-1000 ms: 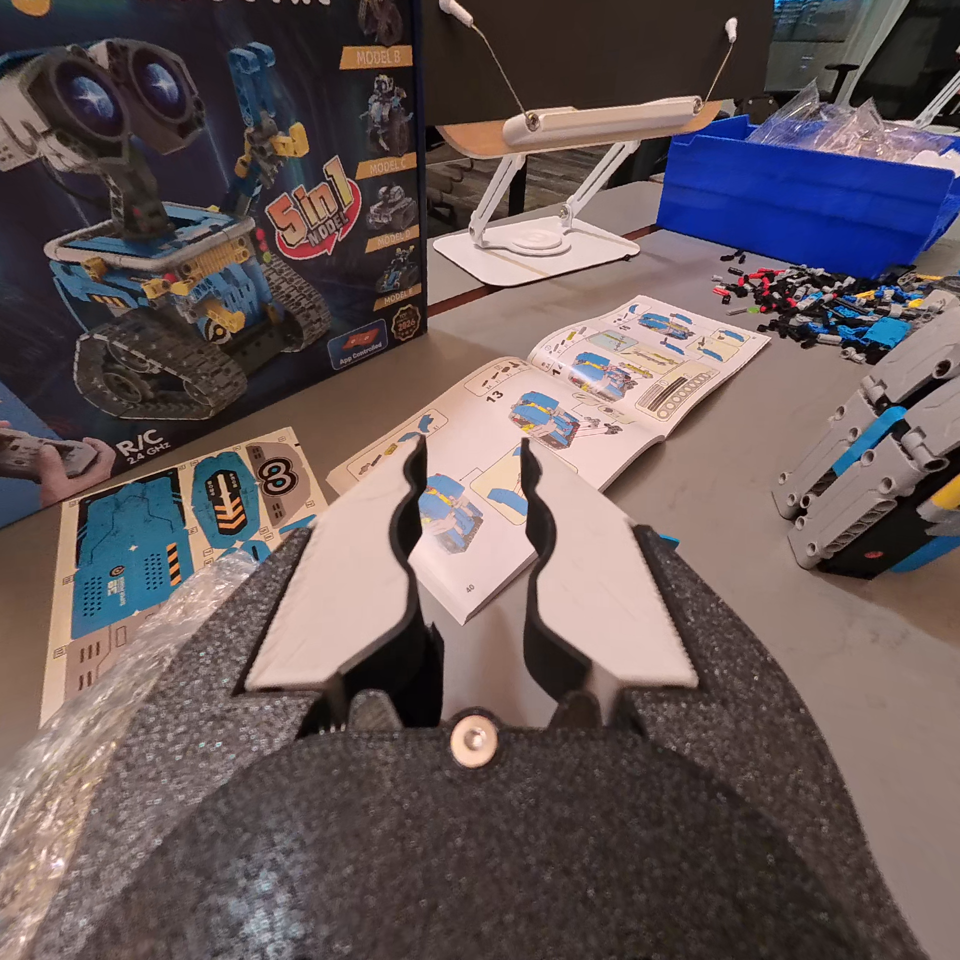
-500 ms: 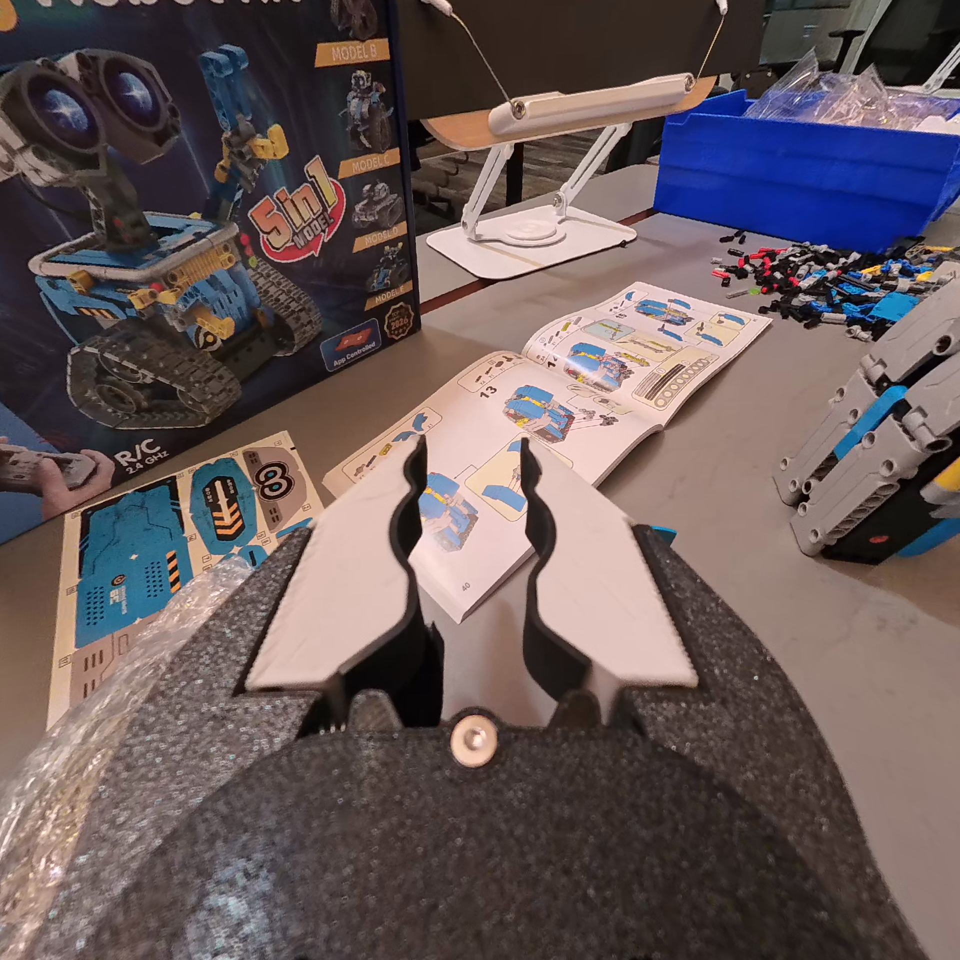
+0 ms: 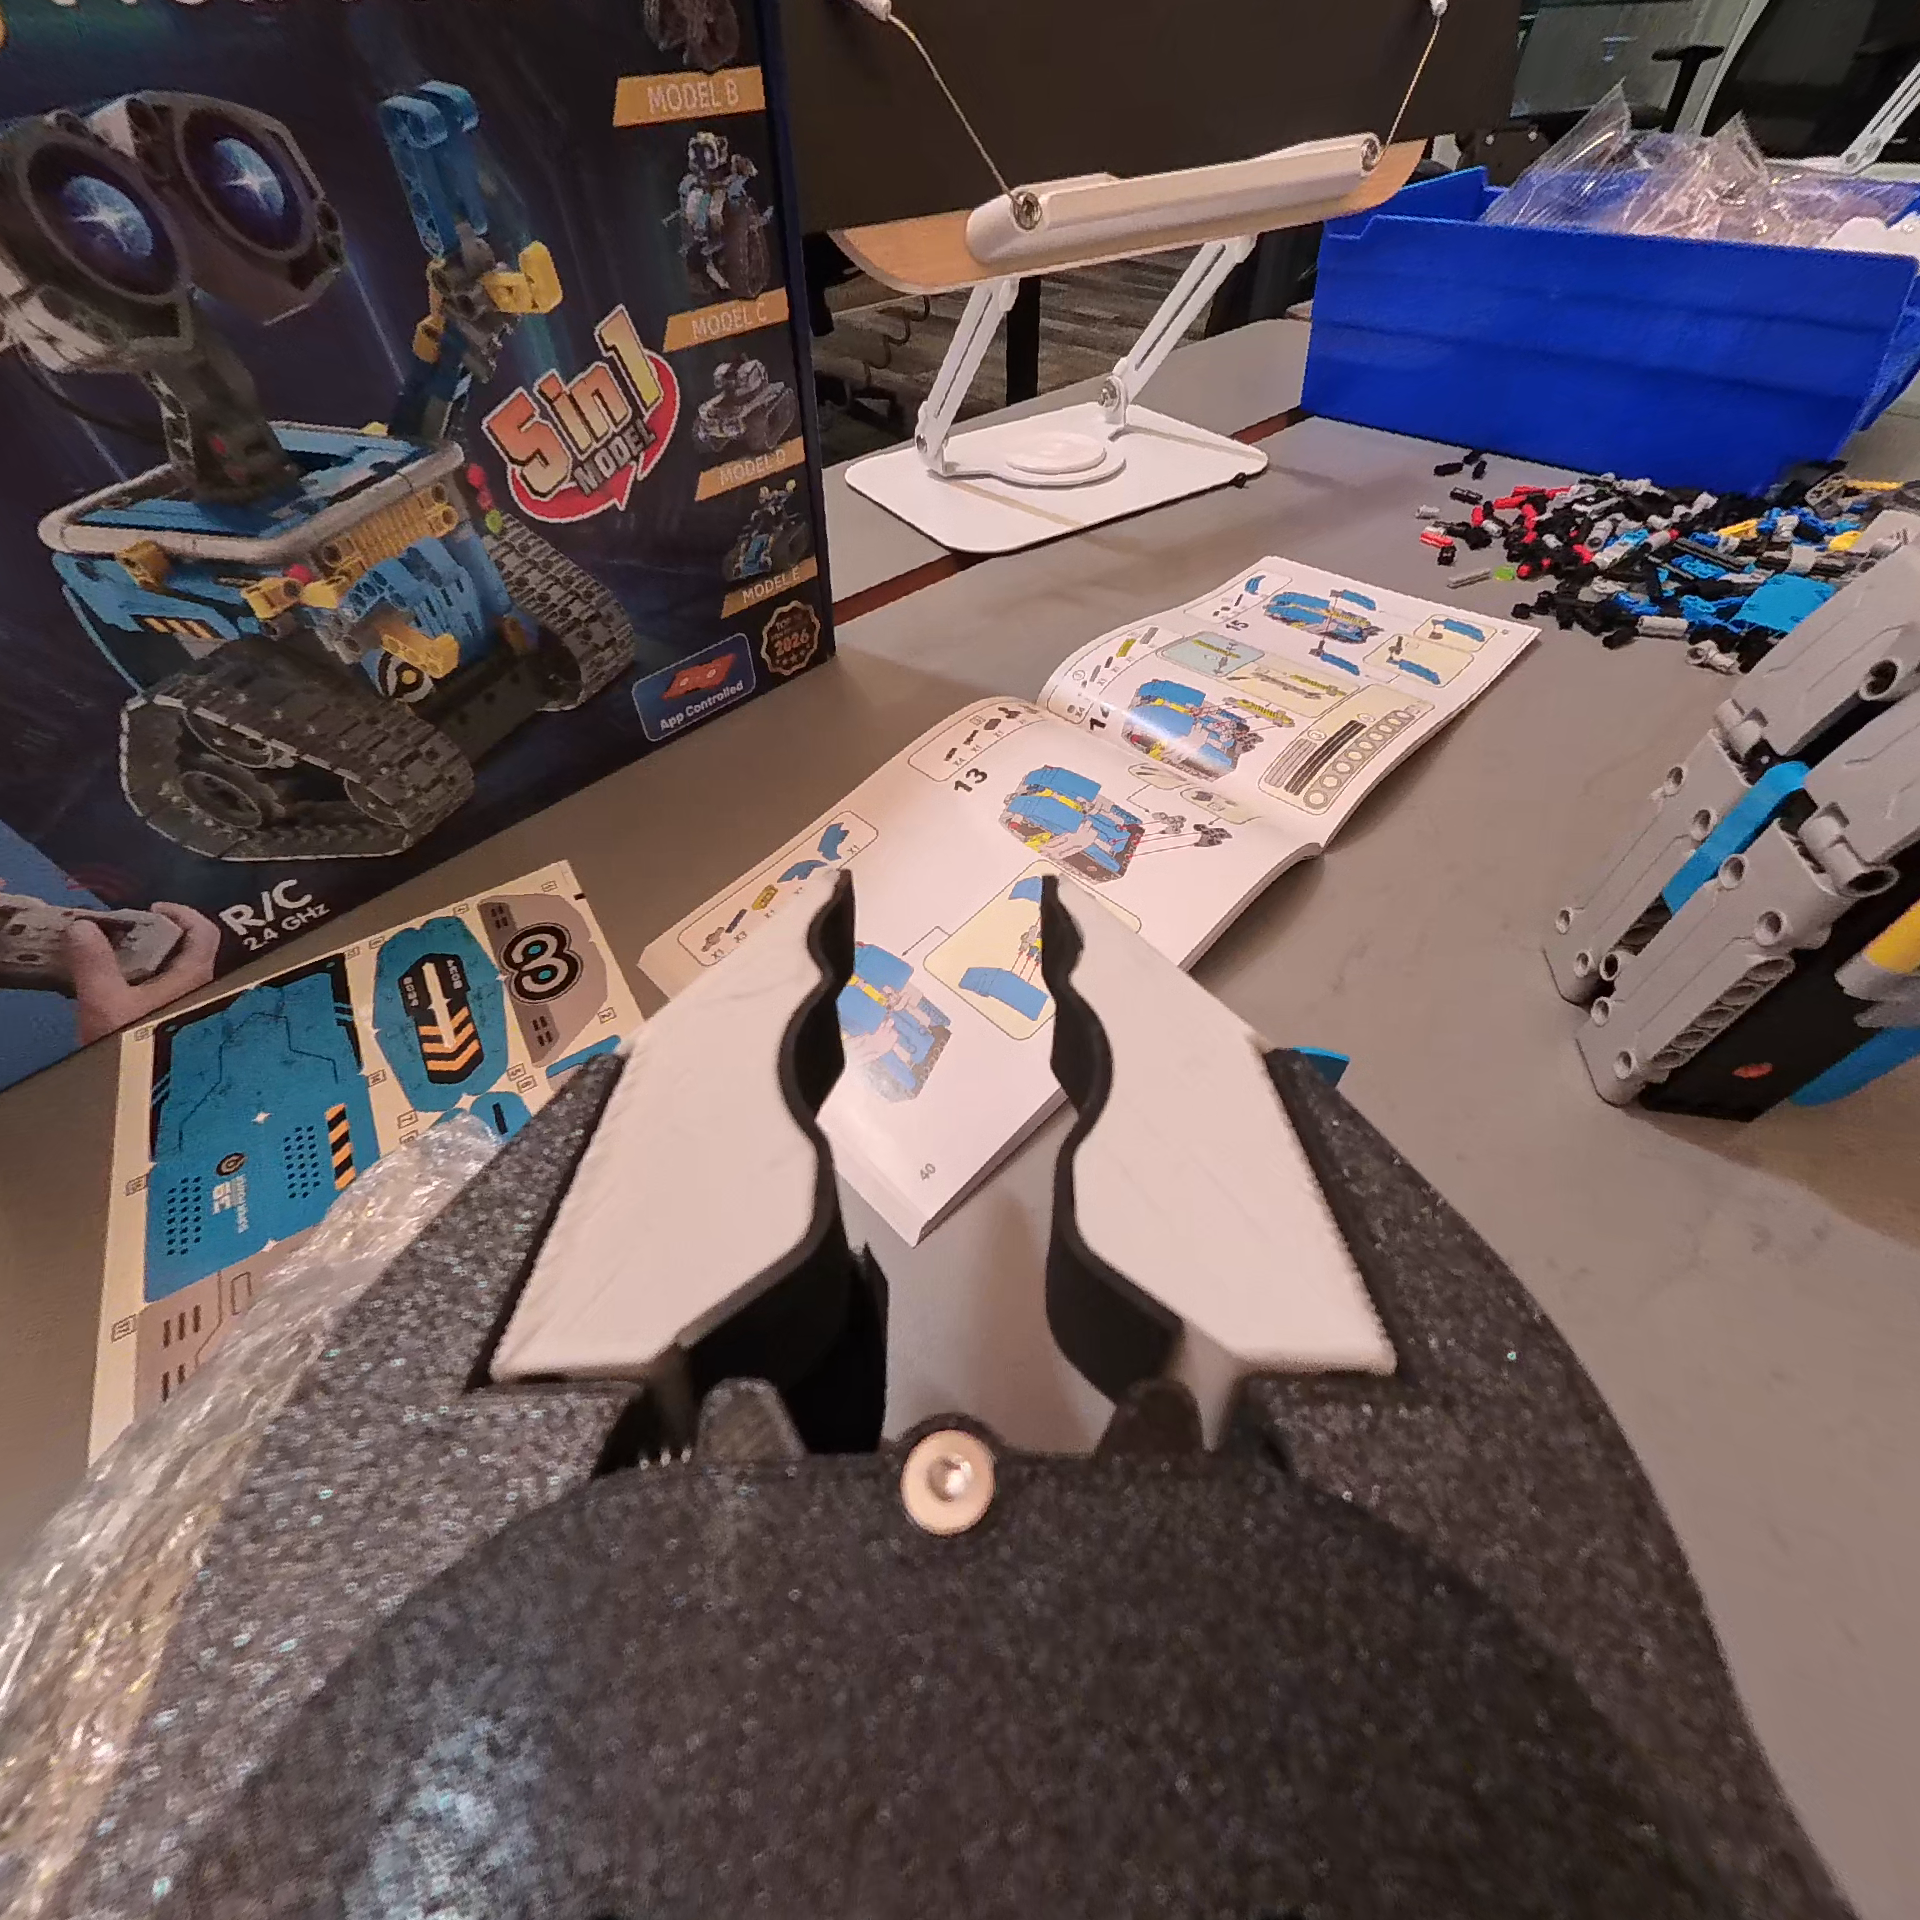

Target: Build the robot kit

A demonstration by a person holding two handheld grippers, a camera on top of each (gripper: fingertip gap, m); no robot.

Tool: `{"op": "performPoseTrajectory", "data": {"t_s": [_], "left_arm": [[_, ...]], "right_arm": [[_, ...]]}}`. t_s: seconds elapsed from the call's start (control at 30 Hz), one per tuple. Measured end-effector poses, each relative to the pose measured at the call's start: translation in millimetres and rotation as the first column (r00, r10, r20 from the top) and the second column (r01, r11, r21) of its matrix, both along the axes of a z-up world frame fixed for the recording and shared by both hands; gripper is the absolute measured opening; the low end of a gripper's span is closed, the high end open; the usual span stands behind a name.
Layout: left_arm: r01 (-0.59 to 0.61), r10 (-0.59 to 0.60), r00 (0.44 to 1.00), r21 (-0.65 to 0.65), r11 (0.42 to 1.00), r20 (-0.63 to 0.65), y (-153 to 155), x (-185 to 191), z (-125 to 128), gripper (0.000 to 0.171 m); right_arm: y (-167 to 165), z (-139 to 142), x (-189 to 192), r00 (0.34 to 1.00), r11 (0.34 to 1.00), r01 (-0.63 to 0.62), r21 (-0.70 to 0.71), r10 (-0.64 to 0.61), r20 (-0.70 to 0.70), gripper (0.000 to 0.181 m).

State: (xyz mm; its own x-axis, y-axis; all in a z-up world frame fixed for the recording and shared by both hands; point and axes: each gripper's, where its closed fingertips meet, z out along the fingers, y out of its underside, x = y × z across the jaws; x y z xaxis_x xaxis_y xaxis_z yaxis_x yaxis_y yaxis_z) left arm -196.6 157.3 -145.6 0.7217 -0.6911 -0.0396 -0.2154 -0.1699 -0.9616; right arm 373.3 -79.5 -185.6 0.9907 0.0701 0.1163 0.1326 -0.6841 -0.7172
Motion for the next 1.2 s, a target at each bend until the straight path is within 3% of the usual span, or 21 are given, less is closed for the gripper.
{"op": "performPoseTrajectory", "data": {"t_s": [0.17, 0.33, 0.53, 0.63, 0.7, 0.8, 0.97, 1.1, 1.2], "left_arm": [[0.004, -0.004, 1.000, 0.004, 1.000, -0.008, -1, 1, 0, 0.035], [0.005, -0.005, 1.000, 0.005, 1.000, -0.009, -1, 2, 0, 0.035], [0.010, -0.010, 1.000, -0.002, 1.000, 0.005, -3, 3, 2, 0.035], [0.041, -0.040, 0.998, -0.023, 0.999, 0.056, -10, 8, 11, 0.035], [0.094, -0.087, 0.989, -0.060, 0.994, 0.117, -19, 16, 22, 0.036], [0.252, -0.226, 0.952, -0.110, 0.961, 0.205, -48, 37, 43, 0.038], [0.437, -0.416, 0.883, -0.056, 0.898, 0.220, -94, 48, 84, 0.040], [0.635, -0.571, 0.756, -0.150, 0.758, 0.319, -149, 49, 111, 0.040], [0.647, -0.589, 0.756, -0.187, 0.740, 0.286, -180, 49, 113, 0.039]], "right_arm": [[-6, -26, 6, 0.999, 0.996, 0.016, -0.086, -0.019, -0.031, 0.020], [-4, -26, 10, 1.000, 0.996, 0.014, -0.089, -0.013, 0.016, 0.008], [4, 2, -11, 0.989, 0.998, -0.063, -0.028, 0.067, 0.131, 0.008], [11, 33, -39, 0.943, 0.988, -0.152, 0.013, 0.141, 0.301, 0.007], [19, 59, -73, 0.874, 0.969, -0.242, 0.054, 0.193, 0.446, 0.007], [34, 101, -151, 0.686, 0.900, -0.422, 0.109, 0.238, 0.687, 0.008], [41, 142, -321, 0.433, 0.634, -0.756, 0.164, 0.296, 0.851, 0.008], [43, 135, -429, 0.132, 0.399, -0.917, 0.019, 0.259, 0.957, 0.008], [49, 114, -477, 0.014, 0.304, -0.950, -0.064, 0.247, 0.969, 0.008]]}}
